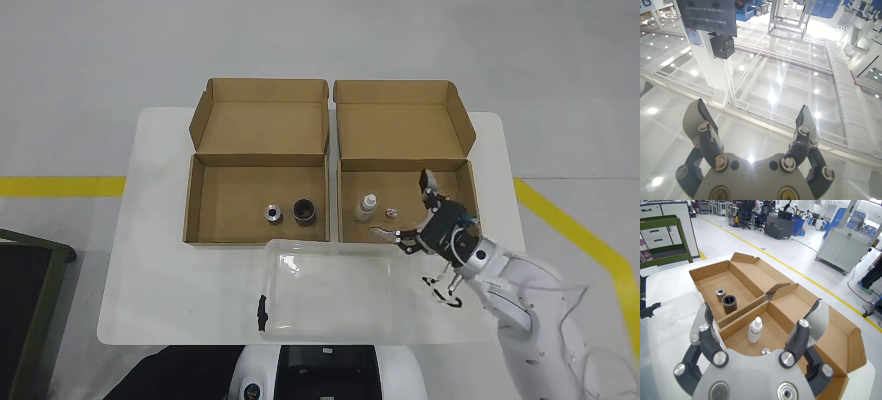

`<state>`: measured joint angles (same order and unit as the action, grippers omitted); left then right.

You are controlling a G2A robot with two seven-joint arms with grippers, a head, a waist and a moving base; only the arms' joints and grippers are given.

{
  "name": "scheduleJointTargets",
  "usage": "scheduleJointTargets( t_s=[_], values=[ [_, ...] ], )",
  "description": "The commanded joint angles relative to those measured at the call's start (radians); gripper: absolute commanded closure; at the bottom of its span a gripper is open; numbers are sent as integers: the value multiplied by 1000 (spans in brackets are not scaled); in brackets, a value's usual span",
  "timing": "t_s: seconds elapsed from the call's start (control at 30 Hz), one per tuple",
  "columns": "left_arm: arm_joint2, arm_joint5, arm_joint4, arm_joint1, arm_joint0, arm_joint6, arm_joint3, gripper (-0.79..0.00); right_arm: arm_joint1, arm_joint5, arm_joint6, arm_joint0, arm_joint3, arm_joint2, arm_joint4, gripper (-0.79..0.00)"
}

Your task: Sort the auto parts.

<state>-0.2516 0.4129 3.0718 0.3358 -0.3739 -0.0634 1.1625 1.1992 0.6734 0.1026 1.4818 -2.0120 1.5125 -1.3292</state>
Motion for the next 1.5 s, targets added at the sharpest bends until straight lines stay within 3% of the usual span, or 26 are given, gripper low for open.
scheduleJointTargets(
  t_s=[0.0,0.4,0.7,1.0,1.47],
  values=[
    [0,0,0,0,0,0,0,-785,-5,3,-17,44,-7,37,-10,-785],
    [0,0,0,0,0,0,0,-785,-25,-13,-138,251,-51,256,-47,-785],
    [0,0,0,0,0,0,0,-785,-29,-38,-200,349,-67,358,-31,-785],
    [0,0,0,0,0,0,0,-785,-31,-51,-234,410,-73,412,-25,-785],
    [0,0,0,0,0,0,0,-784,-31,-61,-242,420,-73,421,-24,-784]
  ],
)
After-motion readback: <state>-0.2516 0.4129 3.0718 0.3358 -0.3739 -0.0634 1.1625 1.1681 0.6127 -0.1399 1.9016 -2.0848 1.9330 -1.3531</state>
